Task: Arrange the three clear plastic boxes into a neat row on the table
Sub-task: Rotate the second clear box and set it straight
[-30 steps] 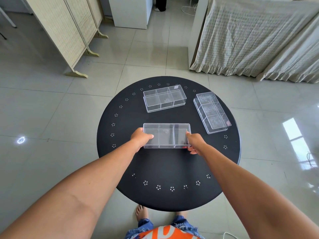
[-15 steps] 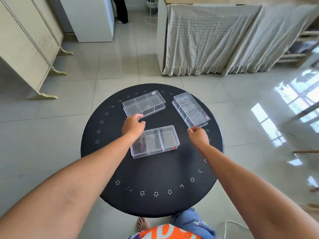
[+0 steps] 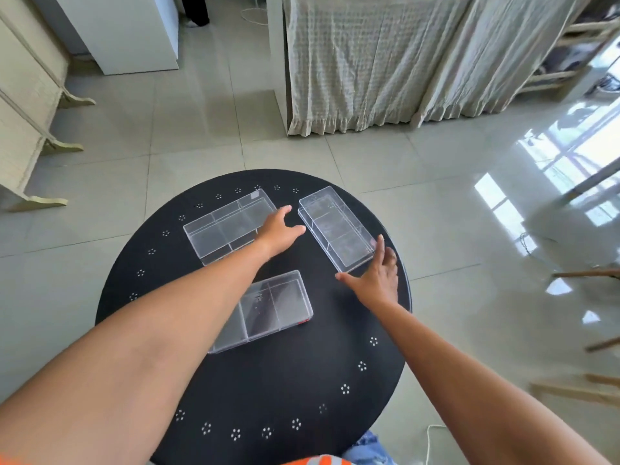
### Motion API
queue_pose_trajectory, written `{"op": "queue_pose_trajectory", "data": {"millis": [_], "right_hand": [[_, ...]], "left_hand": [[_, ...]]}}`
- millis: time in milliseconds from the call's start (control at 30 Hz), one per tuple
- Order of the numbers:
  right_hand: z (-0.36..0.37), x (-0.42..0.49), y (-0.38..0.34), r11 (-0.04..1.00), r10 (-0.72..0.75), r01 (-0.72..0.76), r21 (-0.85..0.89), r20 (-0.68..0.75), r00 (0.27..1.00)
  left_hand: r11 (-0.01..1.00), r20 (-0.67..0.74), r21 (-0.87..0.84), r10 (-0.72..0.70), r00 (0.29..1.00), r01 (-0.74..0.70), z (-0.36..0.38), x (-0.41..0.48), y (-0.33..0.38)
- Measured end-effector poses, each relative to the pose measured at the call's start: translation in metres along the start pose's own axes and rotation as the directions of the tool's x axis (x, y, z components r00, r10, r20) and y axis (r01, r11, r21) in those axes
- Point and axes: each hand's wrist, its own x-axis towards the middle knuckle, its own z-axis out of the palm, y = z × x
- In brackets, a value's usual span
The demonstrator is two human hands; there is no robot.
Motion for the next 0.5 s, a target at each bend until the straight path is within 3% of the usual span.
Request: {"op": "queue_pose_trajectory", "data": {"millis": [267, 500], "right_hand": [[0.019, 0.026, 0.011, 0.985, -0.031, 0.025, 0.169, 0.033, 0.999], [0.022, 0.035, 0.016, 0.98, -0.083, 0.077, 0.183, 0.022, 0.996]], "left_hand": [[0.999, 0.024, -0.025, -0.037, 0.999, 0.038, 0.022, 0.06, 0.032], [0.984, 0.08, -0.131, -0.11, 0.991, 0.12, 0.036, 0.081, 0.03]]}}
